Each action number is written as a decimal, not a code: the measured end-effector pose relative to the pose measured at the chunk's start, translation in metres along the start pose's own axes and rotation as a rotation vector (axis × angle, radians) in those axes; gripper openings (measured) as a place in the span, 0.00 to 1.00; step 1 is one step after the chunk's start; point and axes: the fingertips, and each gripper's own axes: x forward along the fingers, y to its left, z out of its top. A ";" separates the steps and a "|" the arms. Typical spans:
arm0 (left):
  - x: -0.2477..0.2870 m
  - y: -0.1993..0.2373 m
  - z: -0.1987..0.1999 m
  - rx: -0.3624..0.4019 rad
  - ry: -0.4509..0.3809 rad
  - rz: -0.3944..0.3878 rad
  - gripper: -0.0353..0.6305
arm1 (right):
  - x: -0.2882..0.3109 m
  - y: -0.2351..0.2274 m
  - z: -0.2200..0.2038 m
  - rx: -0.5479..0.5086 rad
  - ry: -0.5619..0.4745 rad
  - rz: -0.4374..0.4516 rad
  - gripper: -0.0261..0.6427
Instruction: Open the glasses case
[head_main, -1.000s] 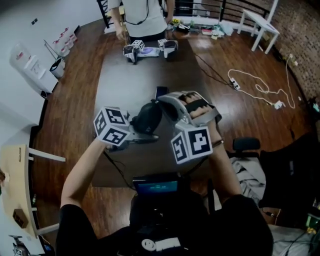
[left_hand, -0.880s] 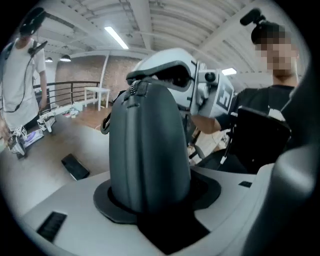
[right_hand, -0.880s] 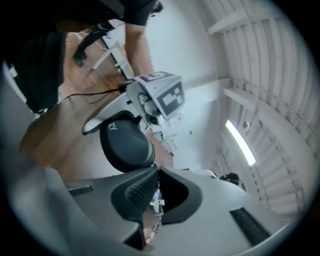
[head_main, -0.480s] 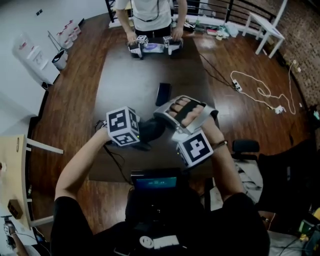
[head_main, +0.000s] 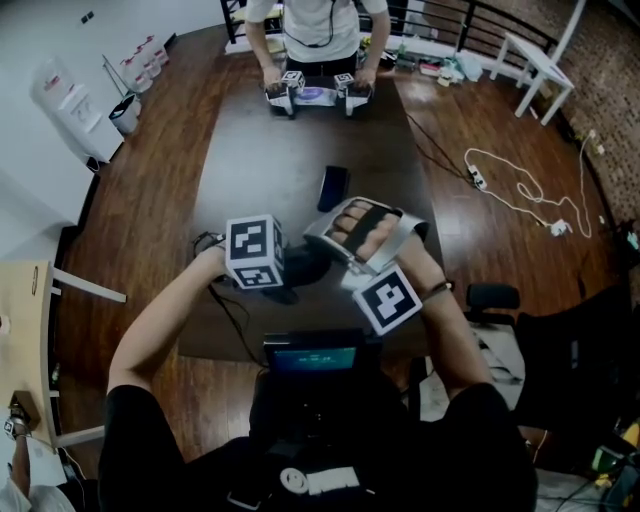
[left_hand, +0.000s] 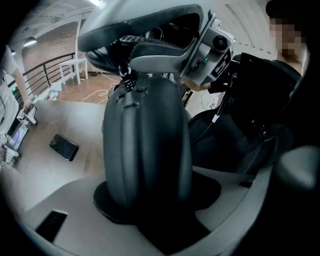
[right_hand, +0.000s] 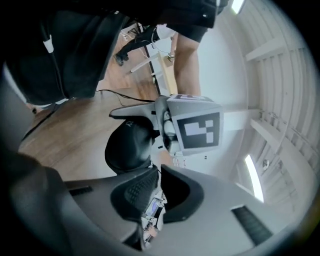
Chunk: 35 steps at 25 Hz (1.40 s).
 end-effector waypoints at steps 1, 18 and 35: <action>-0.003 0.003 0.002 -0.019 -0.047 0.002 0.42 | 0.000 -0.005 -0.007 0.084 0.002 -0.023 0.08; -0.101 -0.026 0.101 -0.049 -1.078 -0.272 0.44 | -0.062 -0.054 -0.043 1.749 -1.183 -0.081 0.47; -0.142 0.045 0.097 0.064 -1.086 0.601 0.56 | -0.045 -0.072 -0.063 1.792 -0.848 -0.322 0.44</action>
